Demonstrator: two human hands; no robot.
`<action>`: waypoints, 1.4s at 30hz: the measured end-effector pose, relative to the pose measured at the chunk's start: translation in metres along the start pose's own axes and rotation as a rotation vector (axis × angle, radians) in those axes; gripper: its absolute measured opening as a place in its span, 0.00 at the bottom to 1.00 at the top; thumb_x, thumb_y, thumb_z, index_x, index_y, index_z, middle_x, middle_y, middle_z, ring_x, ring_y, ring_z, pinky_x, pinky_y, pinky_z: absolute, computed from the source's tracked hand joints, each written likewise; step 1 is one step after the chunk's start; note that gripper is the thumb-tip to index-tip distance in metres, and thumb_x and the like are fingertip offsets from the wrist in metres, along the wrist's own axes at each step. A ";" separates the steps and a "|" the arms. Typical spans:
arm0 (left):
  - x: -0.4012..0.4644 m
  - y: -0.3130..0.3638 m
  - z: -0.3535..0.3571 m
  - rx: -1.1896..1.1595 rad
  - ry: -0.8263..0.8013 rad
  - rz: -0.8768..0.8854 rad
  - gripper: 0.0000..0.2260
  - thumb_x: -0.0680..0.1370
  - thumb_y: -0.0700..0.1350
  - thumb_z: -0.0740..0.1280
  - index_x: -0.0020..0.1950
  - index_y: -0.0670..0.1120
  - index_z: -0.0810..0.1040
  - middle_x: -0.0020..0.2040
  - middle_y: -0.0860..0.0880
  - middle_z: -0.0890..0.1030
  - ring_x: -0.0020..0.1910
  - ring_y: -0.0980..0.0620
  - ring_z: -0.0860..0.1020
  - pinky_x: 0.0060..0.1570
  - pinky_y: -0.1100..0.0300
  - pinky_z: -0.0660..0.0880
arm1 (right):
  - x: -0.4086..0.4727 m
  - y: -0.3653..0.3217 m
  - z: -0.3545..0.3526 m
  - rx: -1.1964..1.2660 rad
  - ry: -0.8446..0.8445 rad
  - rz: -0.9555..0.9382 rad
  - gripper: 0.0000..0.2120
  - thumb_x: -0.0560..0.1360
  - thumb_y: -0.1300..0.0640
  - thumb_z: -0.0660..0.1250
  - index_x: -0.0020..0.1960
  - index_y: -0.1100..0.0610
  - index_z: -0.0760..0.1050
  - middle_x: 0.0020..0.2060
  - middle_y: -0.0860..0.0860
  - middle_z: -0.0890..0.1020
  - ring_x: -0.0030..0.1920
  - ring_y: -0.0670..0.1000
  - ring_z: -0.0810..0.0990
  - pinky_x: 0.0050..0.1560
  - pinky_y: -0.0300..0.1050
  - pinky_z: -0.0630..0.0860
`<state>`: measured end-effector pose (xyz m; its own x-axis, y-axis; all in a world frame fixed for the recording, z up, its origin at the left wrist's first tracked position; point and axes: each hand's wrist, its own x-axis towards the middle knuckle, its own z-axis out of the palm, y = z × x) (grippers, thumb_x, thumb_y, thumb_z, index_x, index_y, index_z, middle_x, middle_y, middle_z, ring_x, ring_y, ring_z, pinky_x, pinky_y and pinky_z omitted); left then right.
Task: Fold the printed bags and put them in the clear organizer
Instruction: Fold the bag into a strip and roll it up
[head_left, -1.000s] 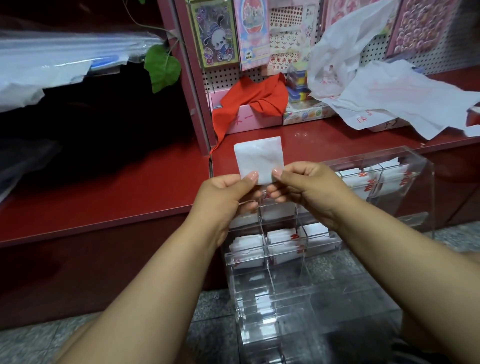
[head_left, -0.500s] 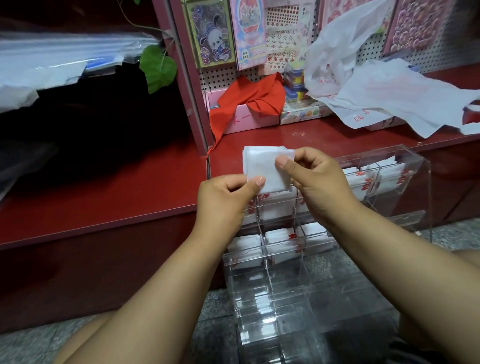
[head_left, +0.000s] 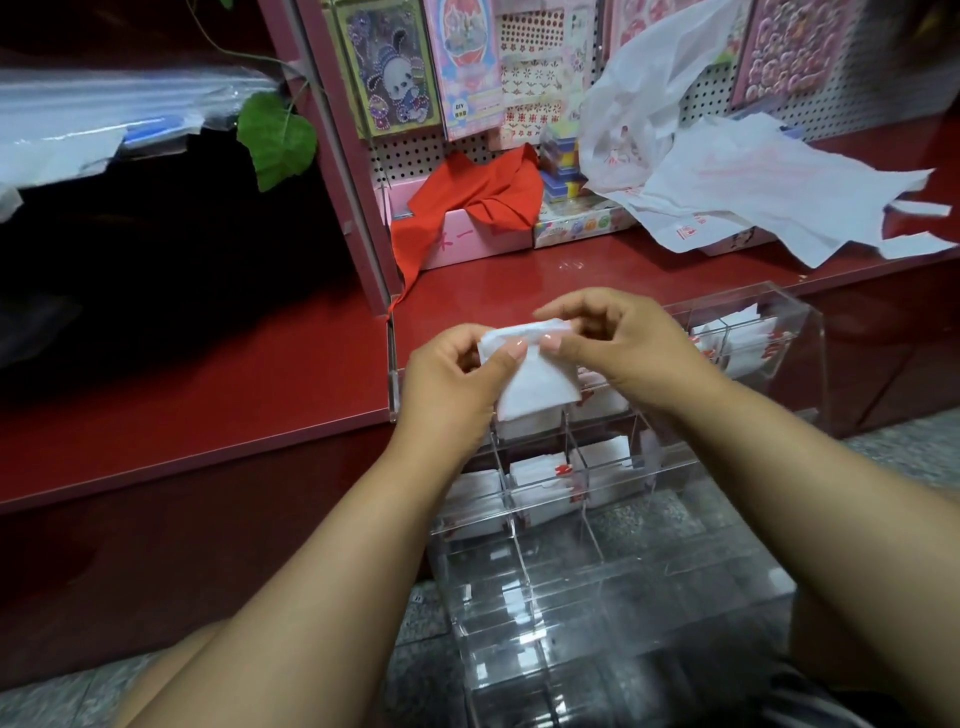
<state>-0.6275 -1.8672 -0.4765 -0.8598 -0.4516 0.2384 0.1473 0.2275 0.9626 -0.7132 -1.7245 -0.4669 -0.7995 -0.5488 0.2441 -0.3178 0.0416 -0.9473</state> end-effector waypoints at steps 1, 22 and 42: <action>0.001 -0.001 0.003 0.037 -0.018 0.008 0.08 0.78 0.39 0.69 0.40 0.49 0.79 0.32 0.54 0.79 0.30 0.61 0.75 0.31 0.66 0.72 | 0.000 -0.001 -0.007 -0.050 -0.002 -0.006 0.06 0.73 0.62 0.71 0.45 0.52 0.79 0.39 0.53 0.82 0.41 0.48 0.78 0.45 0.45 0.76; 0.000 -0.068 0.071 0.675 -0.201 -0.012 0.06 0.78 0.51 0.68 0.49 0.52 0.85 0.34 0.52 0.80 0.40 0.47 0.80 0.40 0.55 0.76 | -0.018 0.089 -0.068 -0.644 -0.006 0.119 0.05 0.69 0.57 0.76 0.36 0.52 0.81 0.30 0.47 0.78 0.31 0.45 0.73 0.35 0.42 0.69; 0.005 -0.095 0.078 0.726 -0.325 -0.174 0.08 0.78 0.51 0.68 0.46 0.51 0.86 0.46 0.53 0.85 0.46 0.50 0.81 0.48 0.51 0.79 | -0.012 0.113 -0.058 -0.762 -0.147 0.366 0.02 0.70 0.57 0.74 0.40 0.53 0.85 0.40 0.47 0.85 0.44 0.48 0.82 0.49 0.44 0.78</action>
<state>-0.6842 -1.8236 -0.5770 -0.9566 -0.2844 -0.0634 -0.2590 0.7304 0.6321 -0.7687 -1.6649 -0.5652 -0.8611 -0.4918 -0.1290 -0.3505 0.7580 -0.5500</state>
